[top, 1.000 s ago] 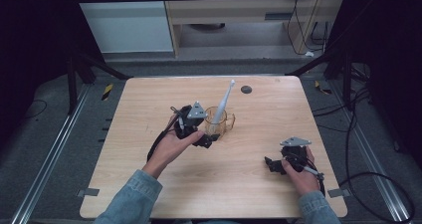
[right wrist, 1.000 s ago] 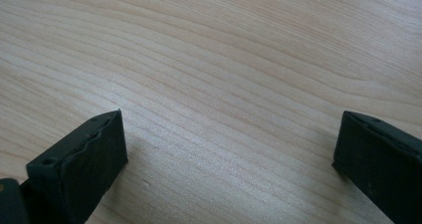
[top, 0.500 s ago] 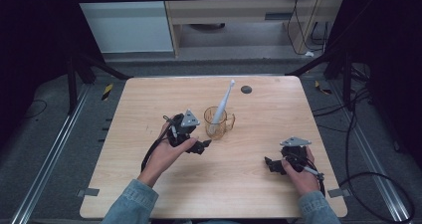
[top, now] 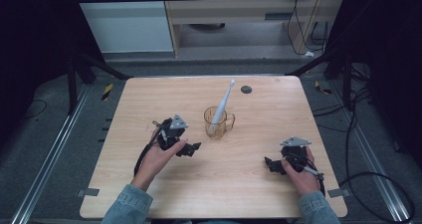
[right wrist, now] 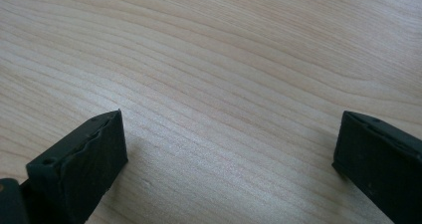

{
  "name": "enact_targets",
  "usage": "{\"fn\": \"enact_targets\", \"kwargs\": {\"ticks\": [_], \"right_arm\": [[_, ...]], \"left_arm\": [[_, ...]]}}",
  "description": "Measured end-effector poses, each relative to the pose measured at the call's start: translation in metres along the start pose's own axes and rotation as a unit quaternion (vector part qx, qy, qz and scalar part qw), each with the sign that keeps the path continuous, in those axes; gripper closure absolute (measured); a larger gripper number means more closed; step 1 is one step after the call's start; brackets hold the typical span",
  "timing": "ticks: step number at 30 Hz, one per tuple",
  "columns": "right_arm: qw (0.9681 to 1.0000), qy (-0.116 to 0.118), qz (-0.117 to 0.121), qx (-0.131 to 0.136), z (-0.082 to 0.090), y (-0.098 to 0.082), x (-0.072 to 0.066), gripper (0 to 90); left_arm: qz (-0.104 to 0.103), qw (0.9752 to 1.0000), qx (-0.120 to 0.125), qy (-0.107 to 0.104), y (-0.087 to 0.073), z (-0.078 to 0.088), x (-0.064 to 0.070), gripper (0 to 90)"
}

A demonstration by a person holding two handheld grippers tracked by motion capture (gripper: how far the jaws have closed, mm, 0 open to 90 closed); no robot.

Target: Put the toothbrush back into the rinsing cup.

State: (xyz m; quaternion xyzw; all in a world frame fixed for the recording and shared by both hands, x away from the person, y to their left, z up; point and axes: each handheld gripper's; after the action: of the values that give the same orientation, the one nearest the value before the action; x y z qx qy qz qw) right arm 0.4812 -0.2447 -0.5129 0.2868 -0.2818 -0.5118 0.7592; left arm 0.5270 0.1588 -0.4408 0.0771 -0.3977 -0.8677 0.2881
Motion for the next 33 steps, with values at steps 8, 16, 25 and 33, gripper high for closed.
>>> {"fn": "enact_targets", "kwargs": {"ticks": [8, 16, 25, 33], "right_arm": [[1.0000, 0.000, 0.000, 0.000, 0.000, 0.000, 0.000, 0.4], [1.0000, 0.000, 0.001, 0.000, 0.000, 0.000, 0.000, 0.3], [1.0000, 0.000, 0.000, 0.000, 0.000, 0.000, 0.000, 0.3], [1.0000, 0.000, 0.001, 0.000, 0.000, 0.000, 0.000, 0.3]], "left_arm": [[0.041, 0.9979, -0.008, 0.051, -0.013, 0.013, -0.028, 5.7], [0.087, 0.9932, -0.003, 0.078, -0.035, 0.026, -0.047, 6.1], [0.099, 0.9897, -0.030, 0.099, -0.049, 0.030, -0.055, 6.2], [0.107, 0.9854, -0.056, 0.120, -0.062, 0.028, -0.061, 6.2]]}}
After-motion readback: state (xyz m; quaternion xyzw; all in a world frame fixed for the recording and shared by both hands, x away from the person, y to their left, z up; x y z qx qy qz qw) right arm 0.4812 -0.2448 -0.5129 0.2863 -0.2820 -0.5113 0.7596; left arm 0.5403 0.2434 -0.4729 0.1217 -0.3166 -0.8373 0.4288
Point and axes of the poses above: each handheld gripper's, and its own axes: z roughly backward along the jaws, y roughly out of its top, x roughly to its right, and after that the axes turned 11 degrees about -y, right-handed
